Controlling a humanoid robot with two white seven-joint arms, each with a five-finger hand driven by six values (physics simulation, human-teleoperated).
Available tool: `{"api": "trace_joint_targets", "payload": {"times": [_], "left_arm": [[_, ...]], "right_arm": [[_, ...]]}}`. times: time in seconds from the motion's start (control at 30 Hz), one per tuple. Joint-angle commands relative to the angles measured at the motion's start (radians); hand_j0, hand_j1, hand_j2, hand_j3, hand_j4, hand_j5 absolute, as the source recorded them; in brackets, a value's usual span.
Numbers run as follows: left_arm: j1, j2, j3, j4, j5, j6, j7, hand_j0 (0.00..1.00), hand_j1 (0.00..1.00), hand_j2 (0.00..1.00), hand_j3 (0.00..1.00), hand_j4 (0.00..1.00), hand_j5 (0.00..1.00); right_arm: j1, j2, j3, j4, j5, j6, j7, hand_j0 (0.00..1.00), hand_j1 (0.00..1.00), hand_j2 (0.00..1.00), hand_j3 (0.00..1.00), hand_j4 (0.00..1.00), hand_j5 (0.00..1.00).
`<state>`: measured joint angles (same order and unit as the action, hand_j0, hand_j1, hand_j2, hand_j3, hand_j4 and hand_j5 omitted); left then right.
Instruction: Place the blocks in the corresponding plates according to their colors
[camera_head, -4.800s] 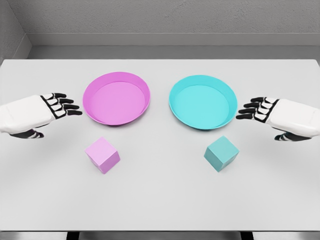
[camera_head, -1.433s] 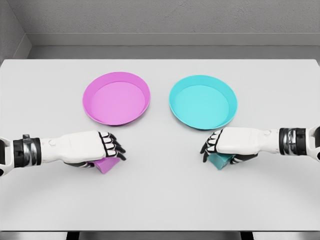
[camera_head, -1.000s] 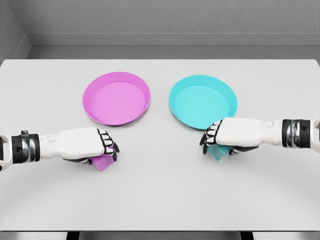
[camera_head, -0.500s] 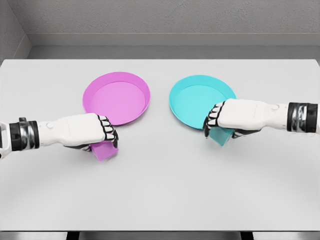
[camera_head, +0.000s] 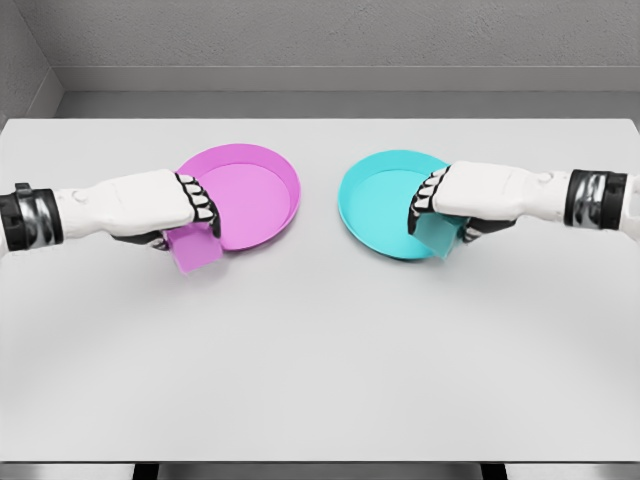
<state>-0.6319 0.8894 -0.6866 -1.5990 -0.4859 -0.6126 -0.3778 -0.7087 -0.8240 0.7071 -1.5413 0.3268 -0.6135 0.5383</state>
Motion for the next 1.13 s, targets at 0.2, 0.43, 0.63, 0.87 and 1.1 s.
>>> {"api": "trace_joint_targets", "payload": {"times": [0.2,0.43,0.63,0.87,1.1], "left_arm": [[-0.075,-0.046,0.016,0.247,0.029,0.002,0.000,0.59,0.59,0.59,0.59,0.59,0.59],[-0.087,-0.046,0.053,0.341,0.079,0.002,0.013,1.00,1.00,1.00,1.00,1.00,1.00],[-0.081,-0.040,0.064,0.341,0.119,0.002,0.013,1.00,1.00,1.00,1.00,1.00,1.00],[-0.049,0.068,0.068,0.346,0.194,0.002,0.011,1.00,1.00,1.00,1.00,1.00,1.00],[-0.045,0.131,0.070,0.344,0.194,0.002,0.008,1.00,1.00,1.00,1.00,1.00,1.00]], "right_arm": [[-0.048,0.086,0.006,0.110,-0.002,0.003,0.017,0.56,0.56,0.56,0.56,0.56,0.56],[-0.074,0.134,0.009,0.156,0.014,0.003,0.029,0.57,0.57,0.57,0.57,0.57,0.57],[-0.077,0.144,0.008,0.158,0.035,0.003,0.028,0.99,0.99,0.99,0.99,0.99,0.99],[-0.094,0.134,-0.003,0.175,0.035,0.003,0.026,1.00,1.00,1.00,1.00,1.00,1.00],[0.101,0.112,-0.380,0.133,0.029,0.003,0.020,1.00,1.00,1.00,1.00,1.00,1.00]]}}
